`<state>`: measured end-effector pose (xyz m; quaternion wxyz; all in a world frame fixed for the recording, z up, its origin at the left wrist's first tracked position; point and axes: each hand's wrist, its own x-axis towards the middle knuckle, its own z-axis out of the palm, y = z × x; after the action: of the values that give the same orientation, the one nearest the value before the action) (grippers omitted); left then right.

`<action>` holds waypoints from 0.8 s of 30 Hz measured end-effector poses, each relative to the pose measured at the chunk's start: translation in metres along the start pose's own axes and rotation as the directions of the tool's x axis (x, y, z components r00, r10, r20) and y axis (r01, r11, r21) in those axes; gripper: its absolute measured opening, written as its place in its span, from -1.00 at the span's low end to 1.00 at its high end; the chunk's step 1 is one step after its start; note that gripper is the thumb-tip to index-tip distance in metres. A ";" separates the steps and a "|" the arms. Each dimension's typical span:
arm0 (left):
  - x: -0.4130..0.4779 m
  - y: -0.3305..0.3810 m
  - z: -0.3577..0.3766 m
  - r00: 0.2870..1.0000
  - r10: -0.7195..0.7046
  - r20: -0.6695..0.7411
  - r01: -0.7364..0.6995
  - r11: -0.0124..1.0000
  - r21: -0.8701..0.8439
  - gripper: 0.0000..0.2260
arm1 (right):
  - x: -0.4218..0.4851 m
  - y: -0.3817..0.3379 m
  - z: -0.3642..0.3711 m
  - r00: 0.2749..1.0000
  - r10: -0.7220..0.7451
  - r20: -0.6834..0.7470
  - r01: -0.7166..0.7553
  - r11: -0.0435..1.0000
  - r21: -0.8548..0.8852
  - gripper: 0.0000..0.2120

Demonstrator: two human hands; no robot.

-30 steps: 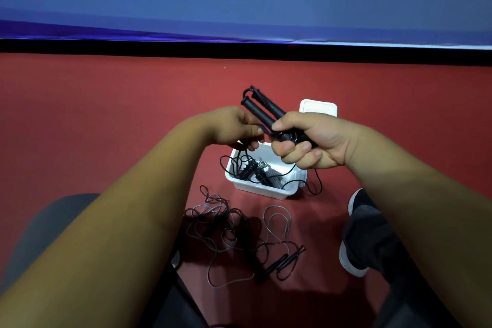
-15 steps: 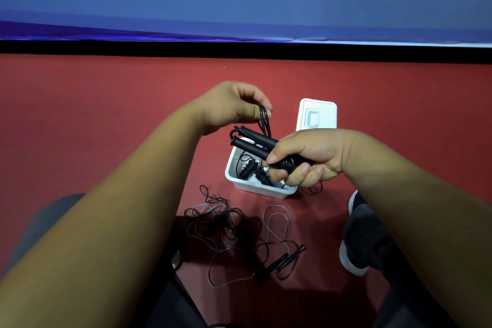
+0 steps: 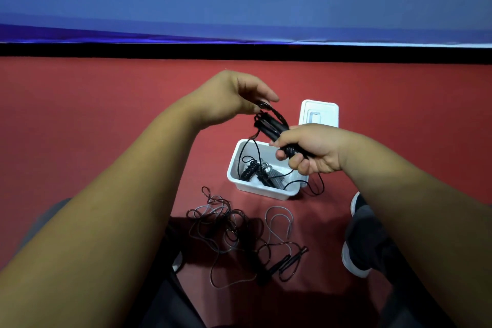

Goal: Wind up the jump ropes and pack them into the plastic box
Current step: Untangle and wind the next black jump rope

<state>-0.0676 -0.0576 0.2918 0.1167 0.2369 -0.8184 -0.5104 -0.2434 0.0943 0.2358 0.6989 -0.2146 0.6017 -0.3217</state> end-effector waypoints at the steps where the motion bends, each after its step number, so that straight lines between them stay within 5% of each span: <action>1: 0.000 0.000 -0.002 1.000 -0.008 0.009 0.008 0.999 0.032 -0.62 | 0.002 -0.001 -0.001 0.999 -0.014 -0.029 0.015 0.999 0.033 -0.87; 7: 0.000 -0.003 0.001 0.995 -0.089 -0.035 0.095 0.932 0.349 -0.67 | 0.011 -0.005 -0.005 0.973 -0.113 -0.202 0.147 0.976 0.161 -0.78; 11: 0.002 -0.012 0.014 0.985 -0.170 -0.038 0.167 0.854 0.492 -0.71 | 0.007 -0.008 0.004 0.968 -0.199 -0.152 0.228 0.951 0.210 -0.71; 17: 0.000 -0.016 0.013 0.975 -0.220 -0.026 0.218 0.925 0.311 -0.79 | 0.002 -0.013 0.004 0.951 -0.203 -0.233 0.264 0.925 0.274 -0.31; 24: -0.002 -0.013 0.017 0.988 -0.123 0.089 0.135 0.978 -0.156 -0.76 | 0.002 -0.016 -0.003 0.949 -0.182 -0.257 0.270 0.889 0.369 -0.39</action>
<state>-0.0702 -0.0480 0.2724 0.0695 0.2588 -0.7613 -0.5905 -0.2494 0.0818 0.2451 0.6162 -0.1001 0.5658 -0.5386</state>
